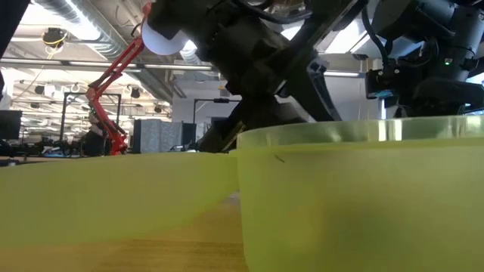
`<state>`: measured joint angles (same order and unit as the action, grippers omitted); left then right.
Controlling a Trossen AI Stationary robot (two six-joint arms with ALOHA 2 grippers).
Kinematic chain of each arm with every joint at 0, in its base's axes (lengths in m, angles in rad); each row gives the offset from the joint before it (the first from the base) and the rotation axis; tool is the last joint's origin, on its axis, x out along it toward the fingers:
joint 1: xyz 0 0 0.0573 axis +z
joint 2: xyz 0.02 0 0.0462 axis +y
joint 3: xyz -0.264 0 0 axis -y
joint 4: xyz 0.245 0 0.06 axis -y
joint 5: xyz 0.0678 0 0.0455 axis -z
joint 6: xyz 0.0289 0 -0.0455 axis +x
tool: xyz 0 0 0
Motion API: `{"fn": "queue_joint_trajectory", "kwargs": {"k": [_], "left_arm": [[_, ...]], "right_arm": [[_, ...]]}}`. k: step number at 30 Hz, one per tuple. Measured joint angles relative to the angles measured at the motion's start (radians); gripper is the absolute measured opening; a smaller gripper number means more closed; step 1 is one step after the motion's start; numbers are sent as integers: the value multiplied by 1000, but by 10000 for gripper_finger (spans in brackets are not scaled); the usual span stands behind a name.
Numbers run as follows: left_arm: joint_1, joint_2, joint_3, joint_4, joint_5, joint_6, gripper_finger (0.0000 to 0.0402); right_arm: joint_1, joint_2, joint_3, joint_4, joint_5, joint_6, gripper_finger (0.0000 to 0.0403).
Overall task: Pick & place school supplies into a supply box
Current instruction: Put the black pen into the yellow supply box
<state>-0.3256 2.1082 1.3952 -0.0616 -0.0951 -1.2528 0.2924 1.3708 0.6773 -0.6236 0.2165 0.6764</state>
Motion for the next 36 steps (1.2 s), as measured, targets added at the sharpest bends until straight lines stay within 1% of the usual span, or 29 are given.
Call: {"fn": "queue_joint_trajectory", "kwargs": {"k": [6, 12, 15, 19, 22, 25, 27, 29, 33, 36], "left_arm": [[0, 0, 0, 36, 1, 45, 50], [1, 0, 0, 37, 16, 29, 73], [2, 0, 0, 42, 16, 28, 90], [17, -30, 0, 51, 29, 129, 109], [35, -82, 0, 12, 27, 249, 115], [55, -143, 0, -102, 7, 359, 118], [69, -190, 0, -205, -4, 427, 118], [76, -238, 0, -329, -41, 484, 117], [69, -321, 0, -500, -232, 571, 114], [55, -374, 0, -624, -339, 622, 116]], "right_arm": [[0, 0, 0, 0, 0, -4, 155], [0, 0, 0, 5, -8, 3, 155], [0, 0, 0, 23, -8, 33, 155], [-1, 0, 0, 81, -12, 22, 155], [0, 0, 0, 103, -68, 2, 155], [1, 0, 0, 137, -127, 41, 155], [1, 2, 0, 163, -140, 79, 155], [9, 2, 0, 167, -138, 77, 155], [29, 2, 0, 173, -140, 73, 155], [45, 3, 0, 186, -140, 83, 155]]}}
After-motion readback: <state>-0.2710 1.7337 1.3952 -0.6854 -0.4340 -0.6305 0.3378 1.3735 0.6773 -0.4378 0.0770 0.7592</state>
